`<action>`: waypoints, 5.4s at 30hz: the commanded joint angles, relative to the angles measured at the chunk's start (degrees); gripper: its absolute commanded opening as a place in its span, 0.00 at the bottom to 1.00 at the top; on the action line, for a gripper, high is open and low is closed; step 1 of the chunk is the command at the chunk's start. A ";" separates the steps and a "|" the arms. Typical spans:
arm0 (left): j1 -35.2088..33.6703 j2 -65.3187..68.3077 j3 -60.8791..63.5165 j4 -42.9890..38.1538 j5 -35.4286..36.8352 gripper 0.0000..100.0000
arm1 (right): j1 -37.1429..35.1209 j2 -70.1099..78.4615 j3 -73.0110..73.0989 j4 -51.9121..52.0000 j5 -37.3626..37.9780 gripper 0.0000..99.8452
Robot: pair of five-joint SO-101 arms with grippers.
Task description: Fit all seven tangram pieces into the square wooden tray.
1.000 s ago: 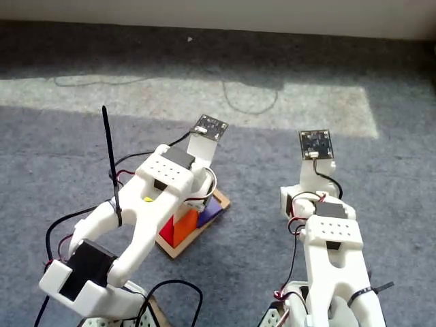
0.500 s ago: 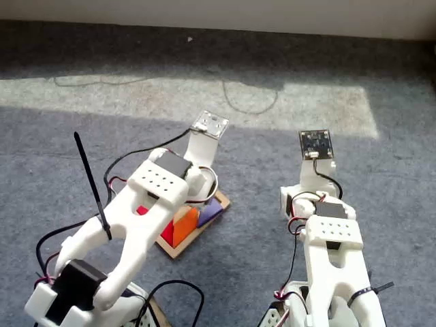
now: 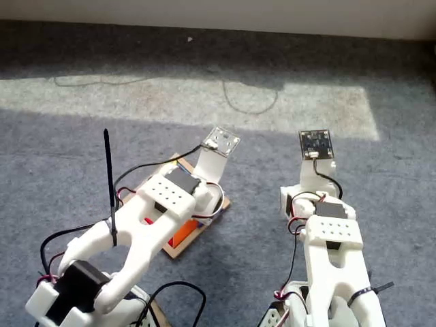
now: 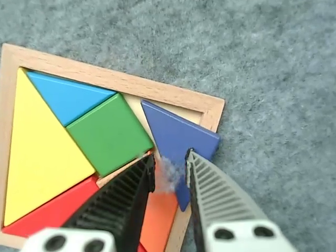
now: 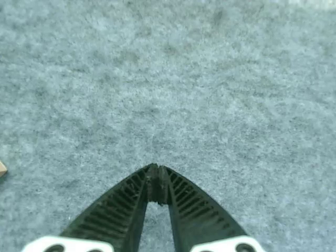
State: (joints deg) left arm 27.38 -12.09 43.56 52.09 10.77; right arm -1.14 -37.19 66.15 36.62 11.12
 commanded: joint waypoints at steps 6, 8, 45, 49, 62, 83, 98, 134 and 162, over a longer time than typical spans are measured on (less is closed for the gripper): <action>0.48 -2.07 0.66 -3.43 -0.18 0.11 | 0.75 -1.54 -0.48 -1.10 0.62 0.01; 0.48 -2.07 0.66 -3.43 -0.18 0.11 | 0.75 -1.54 -0.48 -1.10 0.62 0.01; 3.03 -6.73 5.49 -4.04 -0.18 0.11 | 0.75 -1.54 -0.57 -1.10 0.62 0.01; 1.63 3.03 -0.92 -4.48 -0.09 0.11 | 0.75 -1.54 -0.48 -1.10 0.62 0.01; -1.01 9.71 -12.79 8.00 -0.09 0.01 | 0.75 -1.54 -0.48 -1.10 0.62 0.01; -14.99 -35.47 15.96 -4.57 -0.70 0.01 | 1.89 -1.71 -0.57 -1.19 0.26 0.01; -19.38 -64.04 31.60 -8.79 -0.70 0.01 | 0.66 -28.53 15.78 -6.29 0.62 0.01; -44.62 -91.74 53.58 1.05 -0.70 0.01 | -8.04 -67.30 37.23 16.48 0.62 0.01; -44.53 -91.74 53.58 23.30 -0.53 0.01 | -8.31 -67.91 37.23 35.12 0.62 0.01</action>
State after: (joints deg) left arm -16.31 -103.52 95.87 74.95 10.59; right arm -8.88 -104.26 96.04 71.52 11.12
